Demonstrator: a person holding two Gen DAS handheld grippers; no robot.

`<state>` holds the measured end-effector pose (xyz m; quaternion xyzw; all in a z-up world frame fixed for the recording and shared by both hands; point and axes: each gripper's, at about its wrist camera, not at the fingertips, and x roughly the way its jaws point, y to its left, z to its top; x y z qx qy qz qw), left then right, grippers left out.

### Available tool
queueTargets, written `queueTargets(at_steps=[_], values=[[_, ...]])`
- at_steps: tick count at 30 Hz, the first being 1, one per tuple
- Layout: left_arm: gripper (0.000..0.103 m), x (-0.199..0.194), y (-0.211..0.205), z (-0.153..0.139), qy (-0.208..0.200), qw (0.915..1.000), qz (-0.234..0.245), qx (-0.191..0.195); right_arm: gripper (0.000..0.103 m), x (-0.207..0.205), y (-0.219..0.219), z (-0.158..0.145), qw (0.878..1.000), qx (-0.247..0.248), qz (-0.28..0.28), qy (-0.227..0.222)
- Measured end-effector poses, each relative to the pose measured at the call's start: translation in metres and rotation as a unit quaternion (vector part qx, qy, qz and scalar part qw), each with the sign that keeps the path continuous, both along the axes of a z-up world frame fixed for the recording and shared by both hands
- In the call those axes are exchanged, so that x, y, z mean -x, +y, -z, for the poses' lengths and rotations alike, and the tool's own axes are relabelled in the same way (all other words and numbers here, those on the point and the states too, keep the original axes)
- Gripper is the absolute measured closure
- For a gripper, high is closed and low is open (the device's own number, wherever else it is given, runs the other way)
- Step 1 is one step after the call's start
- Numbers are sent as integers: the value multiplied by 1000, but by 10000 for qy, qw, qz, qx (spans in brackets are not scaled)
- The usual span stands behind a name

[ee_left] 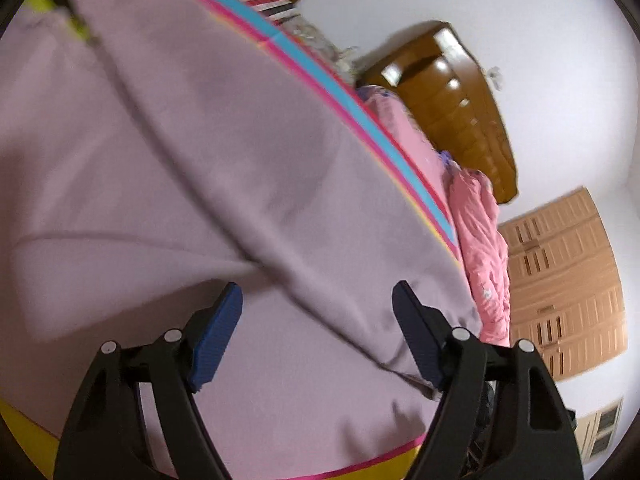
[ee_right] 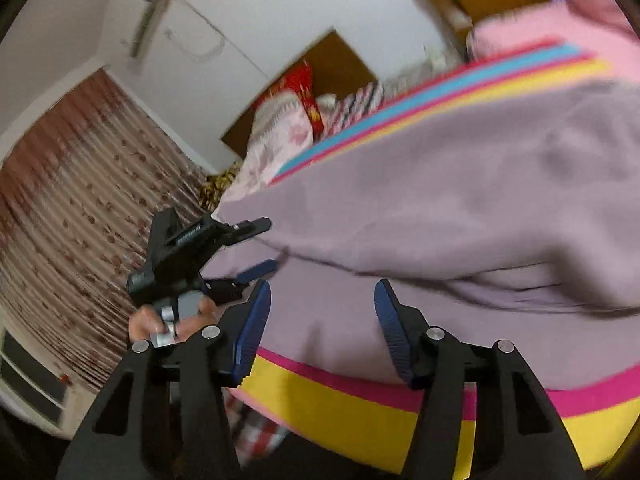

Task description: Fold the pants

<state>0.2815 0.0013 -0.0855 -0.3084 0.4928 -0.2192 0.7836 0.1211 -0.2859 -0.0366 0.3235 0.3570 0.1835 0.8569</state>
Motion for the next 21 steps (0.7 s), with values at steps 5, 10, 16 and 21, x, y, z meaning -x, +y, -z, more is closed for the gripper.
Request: queueTargets(at_steps=[5, 10, 16, 21], values=[[29, 6, 19, 3, -108, 9989, -61, 447, 48, -60, 45, 17, 9950, 160, -85, 983], [26, 10, 23, 3, -252, 9969, 185, 718, 50, -83, 50, 28, 9856, 324, 742, 1487], [16, 7, 14, 3, -81, 9940, 428, 999, 93, -92, 38, 39, 9824, -168, 1413, 1211], [16, -13, -2, 7, 129, 9917, 449, 1197, 94, -85, 29, 11, 9858, -289, 1539, 607]])
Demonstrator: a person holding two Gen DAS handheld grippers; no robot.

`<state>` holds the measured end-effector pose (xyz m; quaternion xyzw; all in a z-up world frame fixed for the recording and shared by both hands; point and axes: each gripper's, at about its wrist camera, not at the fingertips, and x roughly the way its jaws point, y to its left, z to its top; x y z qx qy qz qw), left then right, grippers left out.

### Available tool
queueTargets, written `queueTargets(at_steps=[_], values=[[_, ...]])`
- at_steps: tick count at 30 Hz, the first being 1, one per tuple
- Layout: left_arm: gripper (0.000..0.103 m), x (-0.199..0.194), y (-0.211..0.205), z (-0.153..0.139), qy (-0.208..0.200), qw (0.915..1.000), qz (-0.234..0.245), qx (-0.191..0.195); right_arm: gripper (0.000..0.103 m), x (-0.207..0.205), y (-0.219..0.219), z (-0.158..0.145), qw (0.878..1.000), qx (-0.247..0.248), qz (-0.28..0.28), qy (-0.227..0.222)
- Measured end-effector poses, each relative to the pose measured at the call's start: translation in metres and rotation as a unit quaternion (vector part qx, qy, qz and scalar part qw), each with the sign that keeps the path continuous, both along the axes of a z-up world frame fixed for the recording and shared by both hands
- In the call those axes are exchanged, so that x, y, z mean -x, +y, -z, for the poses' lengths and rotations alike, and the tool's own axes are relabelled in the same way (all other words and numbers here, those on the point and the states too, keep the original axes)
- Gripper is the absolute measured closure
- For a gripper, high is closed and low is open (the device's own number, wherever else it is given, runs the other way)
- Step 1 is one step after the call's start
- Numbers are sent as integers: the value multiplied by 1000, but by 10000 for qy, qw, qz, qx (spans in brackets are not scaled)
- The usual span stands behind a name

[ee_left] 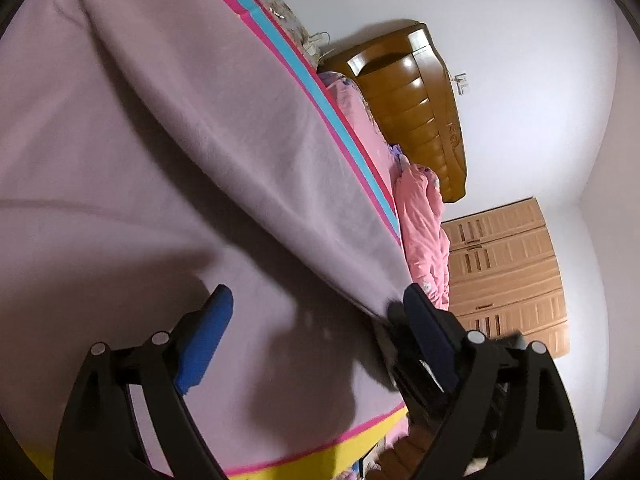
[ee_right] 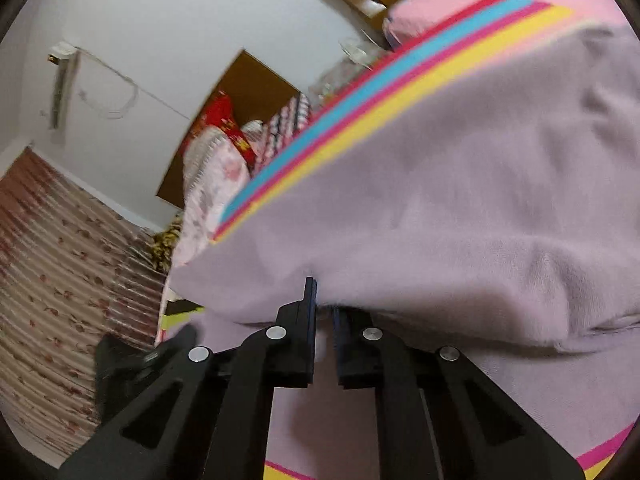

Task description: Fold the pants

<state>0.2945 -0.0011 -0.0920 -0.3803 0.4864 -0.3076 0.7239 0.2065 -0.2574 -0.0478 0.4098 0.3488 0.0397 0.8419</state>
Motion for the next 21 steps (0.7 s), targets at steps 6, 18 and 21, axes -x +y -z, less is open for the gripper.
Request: queueTargets(at_steps=[6, 18, 21], values=[[47, -44, 3, 5, 66, 9978, -641, 142, 92, 5, -9, -7, 9998, -124, -98, -80], [96, -55, 10, -6, -20, 9989, -371, -283, 43, 111, -64, 23, 9928, 301, 990, 606], [93, -55, 11, 0, -45, 9986, -346, -392, 46, 138, -95, 23, 9841, 292, 1614, 678]])
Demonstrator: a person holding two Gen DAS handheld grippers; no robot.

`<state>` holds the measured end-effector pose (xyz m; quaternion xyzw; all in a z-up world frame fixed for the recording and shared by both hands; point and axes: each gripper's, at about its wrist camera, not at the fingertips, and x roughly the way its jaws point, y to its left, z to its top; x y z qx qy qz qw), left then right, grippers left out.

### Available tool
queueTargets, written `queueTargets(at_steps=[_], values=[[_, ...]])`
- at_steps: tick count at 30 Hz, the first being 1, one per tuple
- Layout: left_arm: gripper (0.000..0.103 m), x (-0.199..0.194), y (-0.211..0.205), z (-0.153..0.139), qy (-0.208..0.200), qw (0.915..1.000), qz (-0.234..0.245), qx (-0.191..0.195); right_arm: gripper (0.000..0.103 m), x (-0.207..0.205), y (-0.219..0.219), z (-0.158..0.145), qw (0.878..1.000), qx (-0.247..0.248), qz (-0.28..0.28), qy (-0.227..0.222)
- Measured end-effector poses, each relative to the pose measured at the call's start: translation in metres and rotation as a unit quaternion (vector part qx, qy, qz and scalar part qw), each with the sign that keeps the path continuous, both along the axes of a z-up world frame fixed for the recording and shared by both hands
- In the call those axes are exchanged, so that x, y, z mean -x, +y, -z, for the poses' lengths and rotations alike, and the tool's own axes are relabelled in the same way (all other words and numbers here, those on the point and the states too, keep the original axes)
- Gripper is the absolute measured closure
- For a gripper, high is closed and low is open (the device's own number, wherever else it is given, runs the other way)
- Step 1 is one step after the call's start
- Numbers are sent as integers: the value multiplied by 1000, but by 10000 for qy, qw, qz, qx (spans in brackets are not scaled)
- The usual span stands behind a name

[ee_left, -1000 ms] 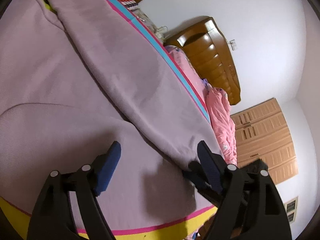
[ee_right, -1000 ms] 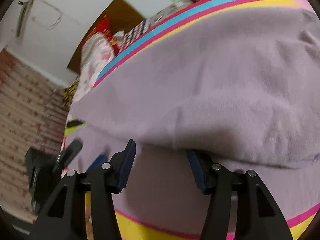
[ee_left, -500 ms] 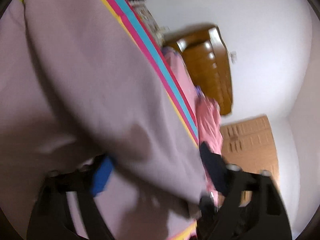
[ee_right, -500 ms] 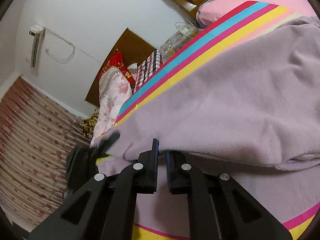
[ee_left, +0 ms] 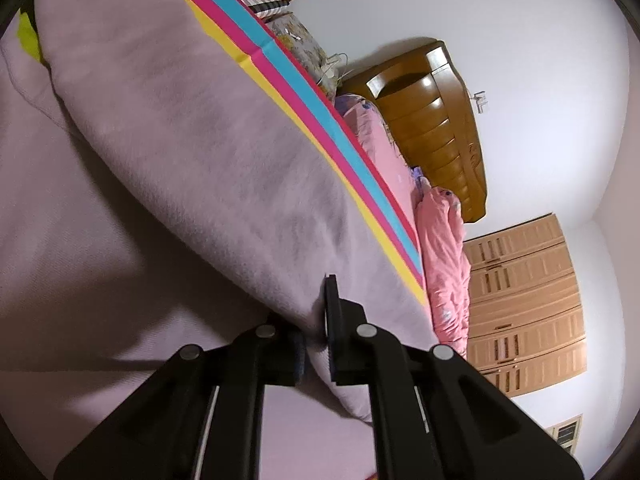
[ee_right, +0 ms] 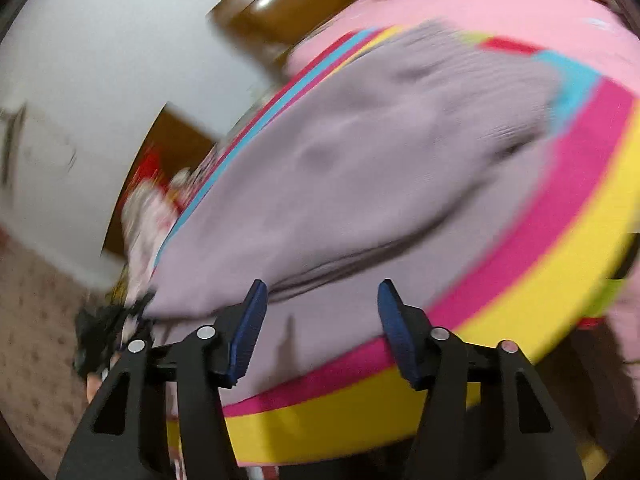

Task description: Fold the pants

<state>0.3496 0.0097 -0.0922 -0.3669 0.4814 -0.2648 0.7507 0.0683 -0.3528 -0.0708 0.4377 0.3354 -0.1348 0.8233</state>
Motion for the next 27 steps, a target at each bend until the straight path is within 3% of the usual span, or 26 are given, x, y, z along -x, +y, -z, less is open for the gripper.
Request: queueTargets(at_steps=[3, 12, 14, 15, 16, 18, 21, 23, 24, 27], values=[[90, 2, 2, 7, 49, 10000, -36, -79, 46, 15, -30, 3, 9993, 7, 372, 23], [84, 1, 17, 15, 18, 9992, -210, -329, 52, 1, -66, 11, 9988, 64, 486, -44], [84, -1, 21, 16, -18, 9989, -243, -395, 64, -3, -68, 13, 9985, 149, 534, 21], [86, -2, 22, 16, -46, 9989, -237, -414, 74, 6, -74, 13, 9983, 169, 553, 51], [94, -3, 21, 17, -128, 9987, -200, -445, 82, 8, -78, 15, 9979, 179, 619, 70], [98, -4, 18, 14, -310, 9976, -103, -605, 88, 8, -85, 17, 9980, 173, 611, 21], [99, 0, 13, -16, -712, 9944, 43, -774, 89, 3, -97, -5, 9980, 433, 426, -180], [99, 6, 10, -55, -1150, 9886, 125, -969, 89, -17, -109, -43, 9955, 871, 38, -360], [99, 13, 9, -83, -1454, 9838, 168, -1033, 89, -26, -116, -63, 9929, 1072, -90, -501], [99, 48, 10, -130, -2131, 9685, 167, -1275, 89, -34, -129, -109, 9847, 1416, -445, -914]])
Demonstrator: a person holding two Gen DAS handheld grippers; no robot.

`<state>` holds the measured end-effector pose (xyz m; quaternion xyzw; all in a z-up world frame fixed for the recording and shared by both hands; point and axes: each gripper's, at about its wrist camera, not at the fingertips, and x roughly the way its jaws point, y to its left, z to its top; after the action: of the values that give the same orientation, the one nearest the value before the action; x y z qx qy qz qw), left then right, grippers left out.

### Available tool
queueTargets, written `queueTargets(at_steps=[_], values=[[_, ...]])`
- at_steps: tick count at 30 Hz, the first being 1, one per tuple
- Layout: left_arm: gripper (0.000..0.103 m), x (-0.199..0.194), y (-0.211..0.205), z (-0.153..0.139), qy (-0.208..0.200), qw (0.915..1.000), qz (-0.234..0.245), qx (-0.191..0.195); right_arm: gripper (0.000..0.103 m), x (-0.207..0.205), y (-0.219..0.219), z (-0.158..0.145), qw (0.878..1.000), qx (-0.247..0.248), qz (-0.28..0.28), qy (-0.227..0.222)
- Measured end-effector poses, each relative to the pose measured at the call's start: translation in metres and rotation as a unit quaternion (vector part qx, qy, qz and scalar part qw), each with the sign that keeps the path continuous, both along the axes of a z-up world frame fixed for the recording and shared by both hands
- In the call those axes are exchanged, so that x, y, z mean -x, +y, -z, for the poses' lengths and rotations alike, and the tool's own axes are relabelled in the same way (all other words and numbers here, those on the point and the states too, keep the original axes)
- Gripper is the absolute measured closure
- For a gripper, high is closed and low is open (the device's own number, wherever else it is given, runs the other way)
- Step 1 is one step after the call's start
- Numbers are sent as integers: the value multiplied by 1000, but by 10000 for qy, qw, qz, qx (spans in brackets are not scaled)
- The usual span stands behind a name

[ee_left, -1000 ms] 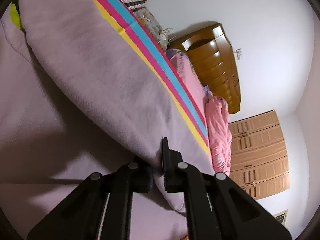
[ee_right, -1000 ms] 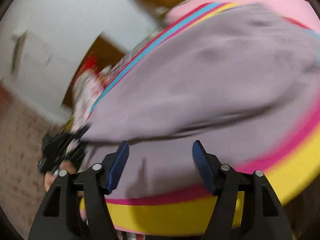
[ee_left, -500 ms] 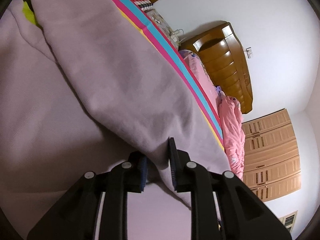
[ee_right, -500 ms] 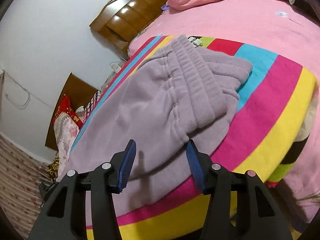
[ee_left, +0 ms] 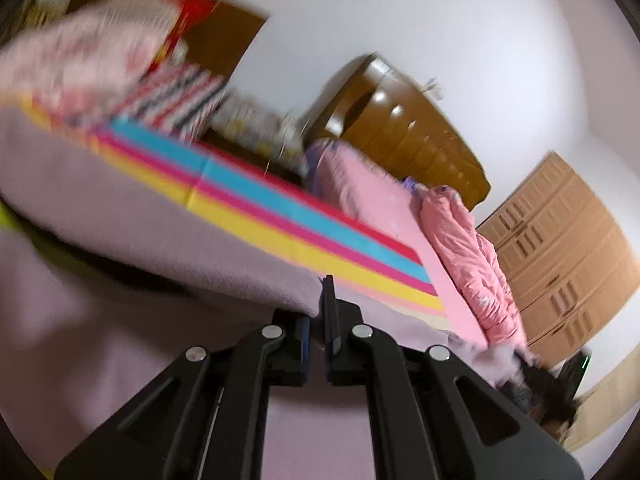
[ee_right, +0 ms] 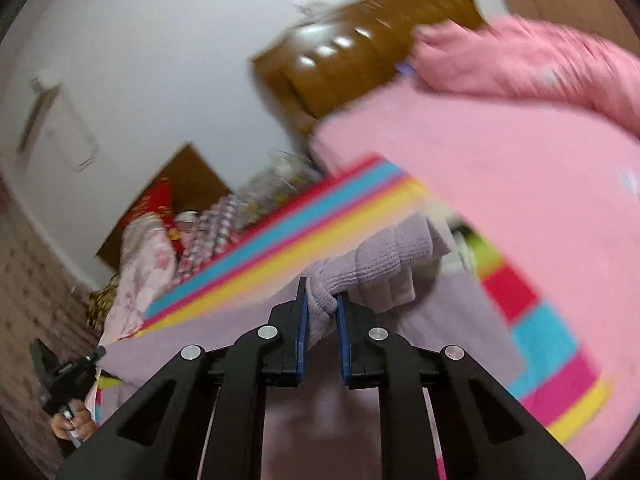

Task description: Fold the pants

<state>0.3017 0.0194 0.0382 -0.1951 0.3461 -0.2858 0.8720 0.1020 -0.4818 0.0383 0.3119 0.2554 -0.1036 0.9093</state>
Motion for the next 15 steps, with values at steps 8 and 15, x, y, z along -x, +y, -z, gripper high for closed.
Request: queueTargets(at_steps=[8, 15], values=[[98, 65, -14, 128, 1327, 9883, 2, -746, 90, 62, -19, 121, 9916, -982, 193, 822], [98, 71, -17, 91, 763, 9941, -62, -775, 90, 68, -14, 100, 9960, -736, 178, 470]])
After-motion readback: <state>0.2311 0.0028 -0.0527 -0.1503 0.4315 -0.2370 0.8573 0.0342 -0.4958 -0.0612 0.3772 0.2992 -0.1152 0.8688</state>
